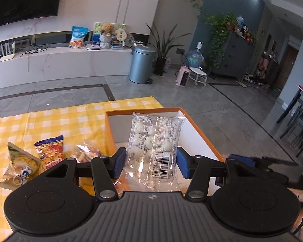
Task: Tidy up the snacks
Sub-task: 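Lower the egg pack into the orange box and open the left tool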
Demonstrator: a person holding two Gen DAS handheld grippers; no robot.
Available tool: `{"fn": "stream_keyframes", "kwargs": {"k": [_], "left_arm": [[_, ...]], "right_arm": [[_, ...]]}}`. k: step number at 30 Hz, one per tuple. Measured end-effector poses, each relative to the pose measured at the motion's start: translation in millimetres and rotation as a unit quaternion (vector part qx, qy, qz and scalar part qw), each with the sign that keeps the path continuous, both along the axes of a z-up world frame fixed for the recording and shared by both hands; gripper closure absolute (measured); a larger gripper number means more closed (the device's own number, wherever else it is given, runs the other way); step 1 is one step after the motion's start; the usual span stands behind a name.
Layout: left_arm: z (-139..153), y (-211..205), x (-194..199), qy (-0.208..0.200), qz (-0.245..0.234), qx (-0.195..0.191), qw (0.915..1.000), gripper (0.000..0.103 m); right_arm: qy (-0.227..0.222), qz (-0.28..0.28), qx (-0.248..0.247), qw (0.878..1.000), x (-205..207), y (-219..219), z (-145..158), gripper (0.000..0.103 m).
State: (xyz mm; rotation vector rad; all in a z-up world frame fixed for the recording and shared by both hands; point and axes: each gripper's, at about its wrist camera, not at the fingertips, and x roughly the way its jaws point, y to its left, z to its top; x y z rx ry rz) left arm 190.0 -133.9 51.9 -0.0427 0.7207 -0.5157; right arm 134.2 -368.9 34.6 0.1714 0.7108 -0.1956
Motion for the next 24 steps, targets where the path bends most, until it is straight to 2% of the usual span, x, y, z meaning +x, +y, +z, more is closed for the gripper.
{"fn": "stream_keyframes", "kwargs": {"k": [2,6,10,12,15,18,20,24], "left_arm": [[-1.9,-12.9,0.7,0.002,-0.007,0.011,0.9999,0.042],[-13.2,-43.4,3.9,0.002,-0.020,0.039,0.9990,0.042],[-31.9,-66.8,21.3,0.026,-0.043,0.053,0.9973,0.042],[-39.1,-75.6,31.6,0.018,-0.038,0.080,0.9959,0.042],[-47.7,-87.0,46.0,0.004,-0.074,0.133,0.9884,0.042],[-60.7,-93.9,58.3,0.006,-0.121,0.178,0.9766,0.042],[-71.9,-94.8,63.3,0.011,-0.157,0.197,0.9677,0.042],[-88.8,-88.9,71.5,0.009,-0.197,0.210,0.9577,0.042]], "right_arm": [[-0.012,-0.017,0.015,1.000,-14.2,-9.8,-6.5,0.042],[-0.023,-0.017,0.063,0.998,-37.3,-30.8,-18.1,0.043],[-0.038,-0.055,0.080,0.995,-50.1,-49.6,-19.7,0.042],[-0.048,-0.057,0.091,0.993,-52.1,-52.5,-21.7,0.043],[-0.074,-0.053,0.097,0.991,-49.4,-46.2,-24.6,0.043],[-0.064,-0.038,0.097,0.992,-33.9,-37.0,-32.5,0.043],[-0.050,-0.036,0.091,0.994,-25.6,-33.3,-37.3,0.046],[-0.044,-0.035,0.101,0.993,-22.4,-34.2,-42.7,0.046]]}}
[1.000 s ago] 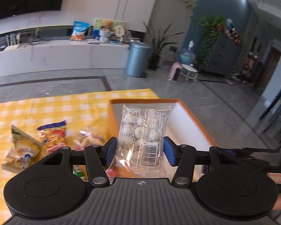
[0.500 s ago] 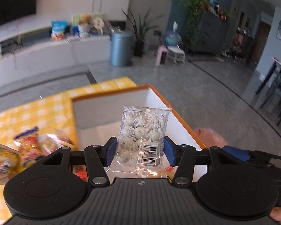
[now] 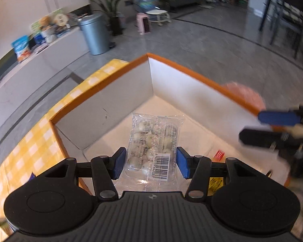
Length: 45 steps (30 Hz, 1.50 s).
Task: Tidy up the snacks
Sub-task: 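Lower the egg pack into the orange box and open the left tool, then withdraw both tools from the box back toward the snack pile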
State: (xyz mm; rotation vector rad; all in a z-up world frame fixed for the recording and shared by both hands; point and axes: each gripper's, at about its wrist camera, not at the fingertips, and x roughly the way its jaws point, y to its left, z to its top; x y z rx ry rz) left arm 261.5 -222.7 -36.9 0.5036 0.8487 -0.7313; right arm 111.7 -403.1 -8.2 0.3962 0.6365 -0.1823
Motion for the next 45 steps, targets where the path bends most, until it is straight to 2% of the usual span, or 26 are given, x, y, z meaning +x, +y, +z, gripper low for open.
{"fn": "stream_keyframes", "kwargs": {"k": [4,12,15,18,21,23,25,30,33,37,39,41,45], "left_arm": [[-12.6,1.2,-0.9,0.001,-0.029,0.018,0.9994,0.042],[-25.4,5.5,-3.0,-0.023,-0.028,0.037,0.9987,0.041],[-28.5,0.0,-6.0,-0.043,-0.045,0.060,0.9962,0.040],[-33.9,-1.7,-3.3,-0.043,-0.068,0.079,0.9936,0.037],[-35.1,4.1,-5.8,-0.055,-0.110,0.066,0.9902,0.038],[-33.2,9.0,-9.4,-0.074,-0.118,0.056,0.9887,0.033],[-31.3,12.5,-13.0,-0.082,-0.112,0.048,0.9892,0.021],[-24.6,15.3,-21.4,-0.085,-0.084,0.034,0.9923,0.020],[-14.8,18.7,-28.0,-0.113,-0.077,0.010,0.9905,0.012],[-1.1,14.9,-39.0,-0.155,-0.040,-0.002,0.9871,0.010],[8.8,13.6,-44.4,-0.154,-0.009,-0.021,0.9877,0.010],[21.5,14.2,-49.1,-0.147,-0.004,-0.037,0.9885,0.010],[42.6,11.5,-63.5,-0.168,0.031,-0.056,0.9838,0.010]], "right_arm": [[0.004,-0.004,-0.001,1.000,4.0,-0.8,-3.0,0.047],[0.001,-0.004,0.007,1.000,4.2,-3.9,-5.2,0.048],[0.004,-0.005,-0.004,1.000,5.6,-0.3,-5.1,0.048],[0.005,-0.005,-0.012,1.000,8.3,4.3,-6.2,0.048],[0.002,-0.010,-0.004,1.000,9.2,6.4,-7.7,0.048],[0.009,-0.012,0.016,1.000,10.5,4.5,-10.9,0.048],[0.011,-0.011,0.015,1.000,10.9,5.4,-12.0,0.048],[0.014,-0.012,0.006,1.000,11.8,8.0,-12.0,0.047],[0.007,-0.015,0.024,1.000,11.5,5.0,-12.5,0.046],[-0.003,-0.020,0.046,0.999,8.8,1.2,-11.8,0.045],[-0.004,-0.025,0.031,0.999,8.2,3.8,-9.4,0.045],[-0.006,-0.026,0.020,0.999,8.3,6.6,-7.6,0.040],[-0.015,-0.028,0.014,0.999,7.7,8.2,-4.9,0.035]]}}
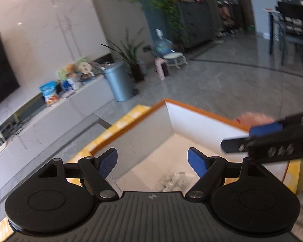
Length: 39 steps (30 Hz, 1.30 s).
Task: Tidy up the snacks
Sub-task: 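Withdraw both tools from the box back toward the snack pile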
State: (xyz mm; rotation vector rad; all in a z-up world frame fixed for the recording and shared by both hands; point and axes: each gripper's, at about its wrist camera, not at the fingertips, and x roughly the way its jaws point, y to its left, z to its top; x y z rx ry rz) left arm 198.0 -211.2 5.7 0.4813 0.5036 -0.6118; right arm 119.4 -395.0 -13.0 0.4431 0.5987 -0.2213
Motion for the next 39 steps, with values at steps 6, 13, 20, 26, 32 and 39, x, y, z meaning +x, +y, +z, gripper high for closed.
{"fn": "stream_keyframes", "kwargs": {"k": [6,13,20,26,32,39], "left_arm": [[27.9,2.3,-12.5,-0.007,0.036,-0.028,0.9989,0.010],[46.8,23.9,-22.0,0.011,0.094,-0.052,0.9941,0.010],[76.1,82.3,-26.9,0.058,0.175,-0.074,0.9801,0.010],[77.7,127.3,-43.6,0.087,0.227,-0.103,0.9645,0.010],[69.6,170.2,-61.5,0.116,0.277,-0.110,0.9475,0.010],[64.4,212.5,-68.9,0.085,0.340,-0.108,0.9304,0.010]], "right_arm": [[-0.024,0.001,0.004,1.000,-4.6,-4.5,3.1,0.030],[-0.035,-0.035,-0.040,0.998,-14.2,4.0,23.7,0.022],[-0.095,0.012,-0.007,0.995,-26.1,21.2,44.7,0.012],[-0.095,0.066,-0.063,0.991,-35.3,66.3,65.3,0.011],[-0.108,0.128,-0.054,0.984,-51.5,106.0,84.0,0.011],[-0.074,0.211,-0.044,0.974,-53.1,170.0,72.8,0.011]]}}
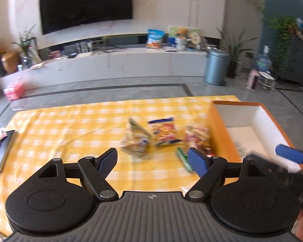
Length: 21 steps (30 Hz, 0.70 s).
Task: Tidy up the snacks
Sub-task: 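Withdraw both tools from the box back toward the snack pile, then grasp the white-and-blue potato chip bag with the right tool and lift it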
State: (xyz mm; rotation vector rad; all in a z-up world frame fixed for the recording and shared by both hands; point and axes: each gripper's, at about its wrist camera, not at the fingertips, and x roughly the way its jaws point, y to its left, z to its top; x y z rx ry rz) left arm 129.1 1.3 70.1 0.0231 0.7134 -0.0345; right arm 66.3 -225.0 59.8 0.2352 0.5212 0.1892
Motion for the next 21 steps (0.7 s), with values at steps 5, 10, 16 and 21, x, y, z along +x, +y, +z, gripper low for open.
{"fn": "stream_keyframes", "kwargs": {"k": [5,10,16,21], "left_arm": [[-12.5,31.1,10.2,0.007,0.030,-0.016,0.9994,0.010],[-32.2,51.7,23.2,0.011,0.044,-0.012,0.9989,0.010],[-69.0,71.2,39.9,0.029,0.052,-0.006,0.9982,0.010],[-101.7,100.9,55.0,0.056,0.065,-0.052,0.9949,0.010]], "right_arm": [[0.014,0.029,-0.053,0.998,8.7,39.5,-8.8,0.011],[0.035,0.034,-0.055,0.997,28.8,54.3,-26.0,0.011],[0.076,0.020,-0.042,0.996,62.1,67.9,-48.3,0.013],[0.112,0.024,0.003,0.993,95.3,73.7,-61.8,0.013]]}}
